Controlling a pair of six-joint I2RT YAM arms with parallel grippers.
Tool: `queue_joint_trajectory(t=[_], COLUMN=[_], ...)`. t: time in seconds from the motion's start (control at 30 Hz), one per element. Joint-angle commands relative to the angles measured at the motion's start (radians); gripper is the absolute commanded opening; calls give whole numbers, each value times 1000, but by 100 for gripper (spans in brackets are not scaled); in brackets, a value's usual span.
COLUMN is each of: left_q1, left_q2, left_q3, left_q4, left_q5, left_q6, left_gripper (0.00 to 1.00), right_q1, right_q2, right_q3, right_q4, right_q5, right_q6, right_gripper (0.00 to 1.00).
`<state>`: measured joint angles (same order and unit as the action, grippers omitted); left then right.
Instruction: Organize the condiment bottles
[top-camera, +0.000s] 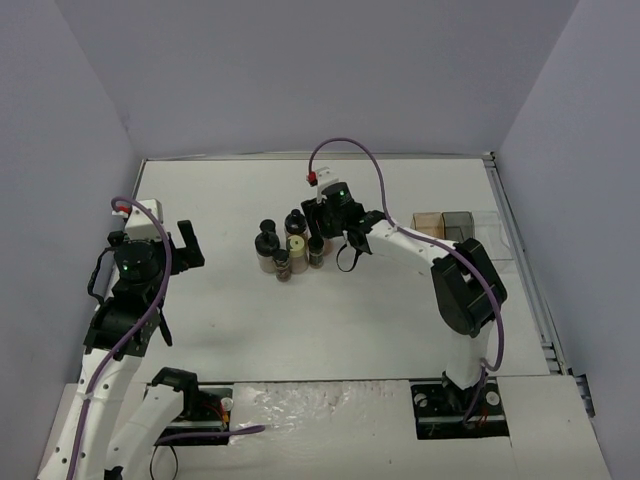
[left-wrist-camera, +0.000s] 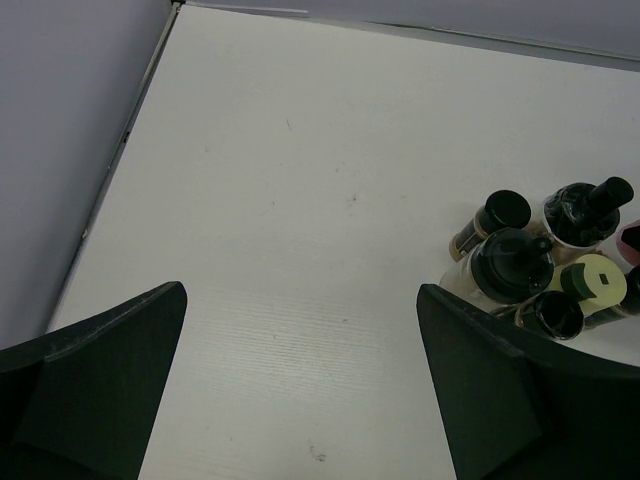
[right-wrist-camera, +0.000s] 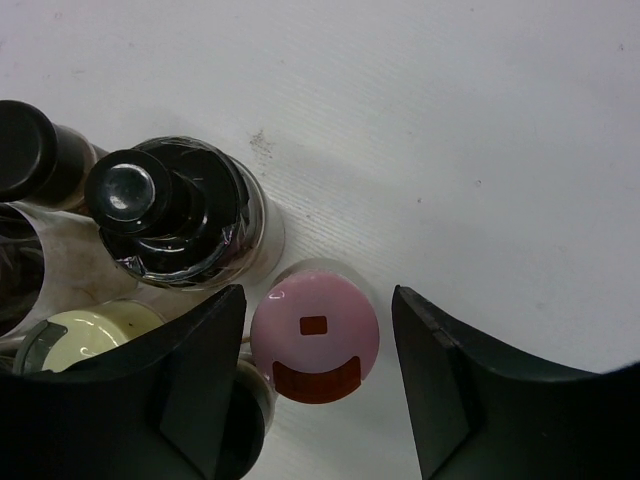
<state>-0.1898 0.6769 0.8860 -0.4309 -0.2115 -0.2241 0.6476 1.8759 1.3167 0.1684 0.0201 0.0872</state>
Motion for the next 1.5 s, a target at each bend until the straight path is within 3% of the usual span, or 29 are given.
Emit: queue_joint_trajectory(t=[0.0,0.17,0.4,0.57,0.67,0.87,1.03,1.2,1.47], left_q1=[-5,-5,-6,-5,-5,-7,-10,-15,-18], left_q2=[10,10,10,10,9,10,15,15,37], left_q3=[14,13,14,13,13,14,13,13,14], left_q4=[66,67,67,67,66,64,66,63,71], left_q5=[-11,-8,-5,-6,-9,-9,-12,-22,-22], left_q6=[-1,0,0,-1,-1,-3,-4,-2,5], left_gripper=[97,97,97,97,97,97,97,97,97], right_q1=[-23,-30,-63,-85,-164,-339,-575,-772,-880], right_q2=[-22,-42,-100,-205,-304,-487,-538,-476,-342], right_q3=[1,-12,-37,-61,-85,-103,-101,-60,-13], right_q4=[43,39,28,14,-10,-104,-143,-153,-156], right_q5=[-9,-9,2,44,81,175,246,212,163], right_q6=[-7,-15,-23,-29,-24,-48,-33,32,89], right_gripper=[55,43,15,5,0,0,0,0,0])
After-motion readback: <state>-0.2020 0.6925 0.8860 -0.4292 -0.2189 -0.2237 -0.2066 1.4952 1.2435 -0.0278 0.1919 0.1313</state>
